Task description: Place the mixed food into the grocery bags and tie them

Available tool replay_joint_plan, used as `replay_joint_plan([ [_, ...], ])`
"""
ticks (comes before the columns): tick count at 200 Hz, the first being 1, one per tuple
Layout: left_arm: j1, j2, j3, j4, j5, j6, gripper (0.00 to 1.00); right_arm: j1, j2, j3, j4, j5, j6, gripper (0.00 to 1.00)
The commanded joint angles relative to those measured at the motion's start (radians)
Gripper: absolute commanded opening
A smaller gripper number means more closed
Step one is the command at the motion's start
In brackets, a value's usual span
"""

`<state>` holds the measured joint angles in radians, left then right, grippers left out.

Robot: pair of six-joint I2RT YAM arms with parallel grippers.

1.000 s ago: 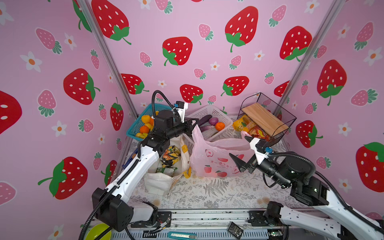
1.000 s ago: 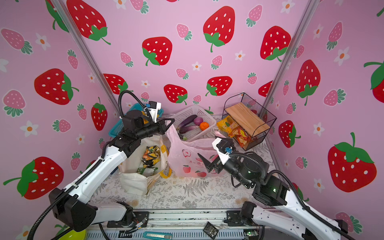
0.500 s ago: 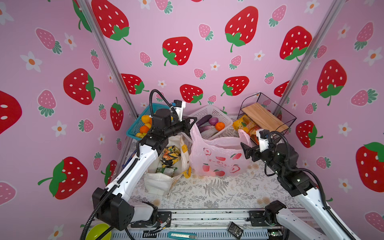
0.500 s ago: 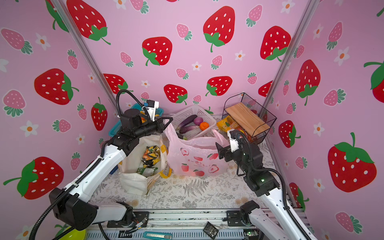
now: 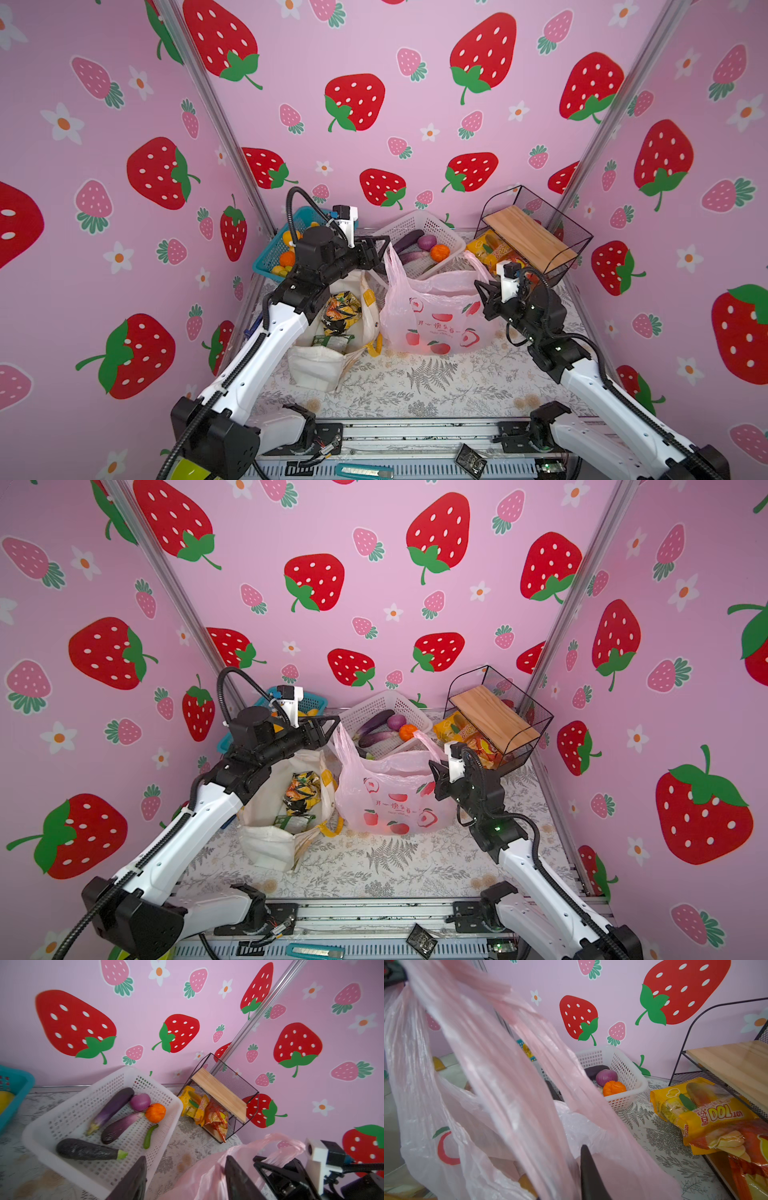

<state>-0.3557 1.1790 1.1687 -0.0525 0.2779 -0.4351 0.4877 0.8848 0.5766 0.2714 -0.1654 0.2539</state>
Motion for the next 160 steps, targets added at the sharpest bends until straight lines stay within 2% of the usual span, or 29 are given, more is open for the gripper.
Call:
replay_joint_plan([
  [1,-0.014,-0.139,-0.092,0.074,-0.216,-0.042,0.66,-0.003,-0.001,-0.01,0.109,0.023,0.081,0.13],
  [17,-0.078,-0.22,-0.145,0.085,-0.308,0.002,0.68,-0.001,0.0,-0.009,0.112,0.015,0.094,0.12],
  [37,-0.225,-0.252,-0.148,0.081,-0.359,0.111,0.68,-0.001,0.0,-0.004,0.105,0.015,0.099,0.11],
  [60,-0.381,-0.192,-0.08,0.075,-0.32,0.212,0.69,-0.001,-0.004,-0.006,0.103,0.019,0.099,0.11],
  [80,-0.466,-0.07,0.026,0.065,-0.252,0.264,0.73,-0.001,-0.006,-0.014,0.114,0.017,0.106,0.1],
  [107,-0.501,0.135,0.216,0.018,-0.183,0.233,0.78,-0.001,-0.01,-0.026,0.124,0.015,0.112,0.09],
  [126,-0.511,0.265,0.334,-0.005,-0.175,0.228,0.83,0.0,-0.016,-0.033,0.124,0.011,0.114,0.09],
  [160,-0.51,0.442,0.505,-0.045,-0.148,0.218,0.86,0.0,-0.025,-0.036,0.121,0.009,0.116,0.09],
])
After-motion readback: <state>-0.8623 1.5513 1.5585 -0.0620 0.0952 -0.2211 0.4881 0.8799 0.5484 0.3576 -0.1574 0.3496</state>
